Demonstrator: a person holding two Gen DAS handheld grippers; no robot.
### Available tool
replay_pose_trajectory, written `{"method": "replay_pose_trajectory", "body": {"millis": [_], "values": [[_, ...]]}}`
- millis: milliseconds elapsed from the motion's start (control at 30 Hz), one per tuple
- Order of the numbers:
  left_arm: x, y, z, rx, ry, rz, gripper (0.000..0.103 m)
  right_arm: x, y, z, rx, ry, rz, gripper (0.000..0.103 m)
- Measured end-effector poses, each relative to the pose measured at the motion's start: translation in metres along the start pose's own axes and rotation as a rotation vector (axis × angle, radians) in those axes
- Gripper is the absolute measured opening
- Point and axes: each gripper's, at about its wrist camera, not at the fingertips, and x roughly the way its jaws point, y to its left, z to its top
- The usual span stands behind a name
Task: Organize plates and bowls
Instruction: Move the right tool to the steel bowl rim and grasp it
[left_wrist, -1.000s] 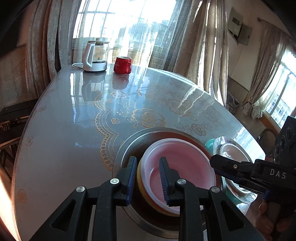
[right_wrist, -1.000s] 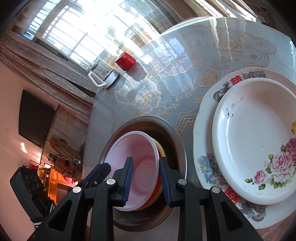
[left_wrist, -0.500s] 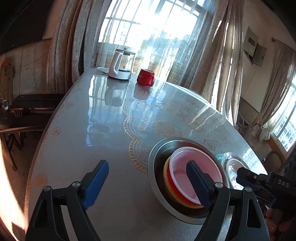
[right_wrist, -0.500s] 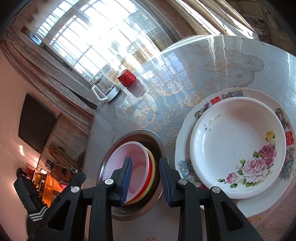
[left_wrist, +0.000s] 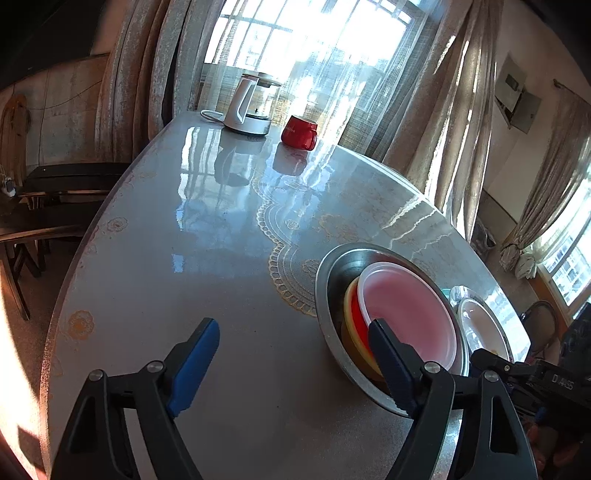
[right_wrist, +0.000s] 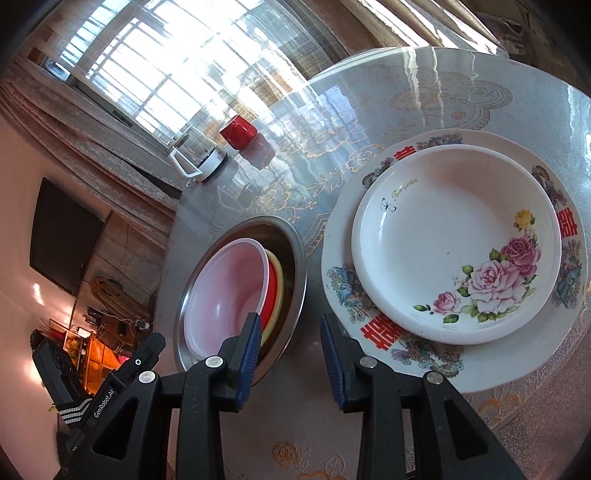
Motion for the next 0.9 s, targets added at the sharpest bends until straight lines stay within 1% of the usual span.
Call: {"method": "replay_pose_trajectory", "body": {"millis": [33, 267, 433, 700, 900], "values": [[0.001, 0.001, 0.000, -0.009, 0.006, -0.008, 0.071, 0.001, -0.001, -0.002, 0.003, 0.008, 0.001, 0.034], [0.010, 0.004, 0.002, -0.048, 0.054, -0.055, 0.059, 0.010, 0.005, -0.006, -0.009, 0.035, 0.009, 0.034], [0.017, 0.003, 0.005, -0.053, 0.086, -0.086, 0.045, 0.017, 0.007, -0.008, -0.001, 0.059, -0.007, 0.034], [0.025, -0.004, 0.005, -0.009, 0.131, -0.113, 0.042, 0.028, 0.006, -0.006, 0.013, 0.085, -0.023, 0.033], [0.028, -0.009, 0.003, 0.045, 0.147, -0.104, 0.041, 0.030, 0.010, -0.002, 0.003, 0.093, -0.059, 0.033]]}}
